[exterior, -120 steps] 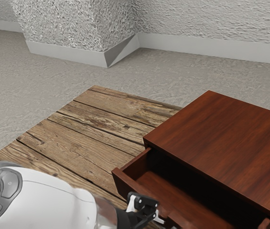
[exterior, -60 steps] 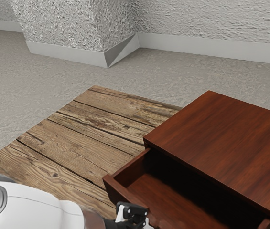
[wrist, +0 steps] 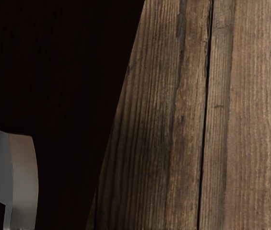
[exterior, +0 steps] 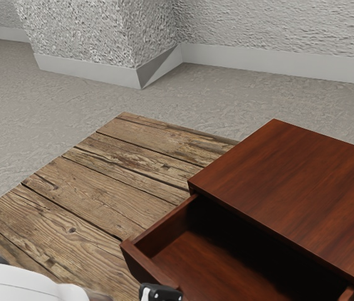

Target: Pull the drawer handle with one arm to open the drawer

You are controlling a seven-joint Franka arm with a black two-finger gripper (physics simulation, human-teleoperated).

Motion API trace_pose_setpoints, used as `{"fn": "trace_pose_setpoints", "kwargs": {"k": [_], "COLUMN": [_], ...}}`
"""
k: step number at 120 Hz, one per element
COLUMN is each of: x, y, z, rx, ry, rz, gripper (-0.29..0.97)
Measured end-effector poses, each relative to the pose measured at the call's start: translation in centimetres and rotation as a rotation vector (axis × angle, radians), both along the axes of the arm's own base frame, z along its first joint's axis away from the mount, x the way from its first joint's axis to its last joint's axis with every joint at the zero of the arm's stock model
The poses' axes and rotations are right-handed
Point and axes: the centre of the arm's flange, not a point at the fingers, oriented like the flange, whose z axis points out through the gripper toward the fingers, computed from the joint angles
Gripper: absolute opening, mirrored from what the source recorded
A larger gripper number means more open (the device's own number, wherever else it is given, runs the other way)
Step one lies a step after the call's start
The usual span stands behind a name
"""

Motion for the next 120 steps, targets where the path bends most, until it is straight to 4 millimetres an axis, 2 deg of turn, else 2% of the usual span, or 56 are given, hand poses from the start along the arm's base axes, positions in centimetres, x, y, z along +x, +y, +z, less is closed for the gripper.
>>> {"fn": "trace_pose_setpoints", "kwargs": {"k": [40,82,102,108,120], "x": [-1.3,-1.2,-1.3,-1.4,-1.6], "y": [0.4,0.7,0.7,0.5,0.1], "z": [-0.3,-0.3,0.3,1.0,2.2], "rx": [-0.006,-0.011,-0.012,-0.015,-0.011], "ry": [0.006,0.010,-0.005,-0.018,-0.043], "rz": [0.012,0.025,0.027,0.025,0.021], "gripper": [0.68,0.66,0.60,0.58,0.62]}}
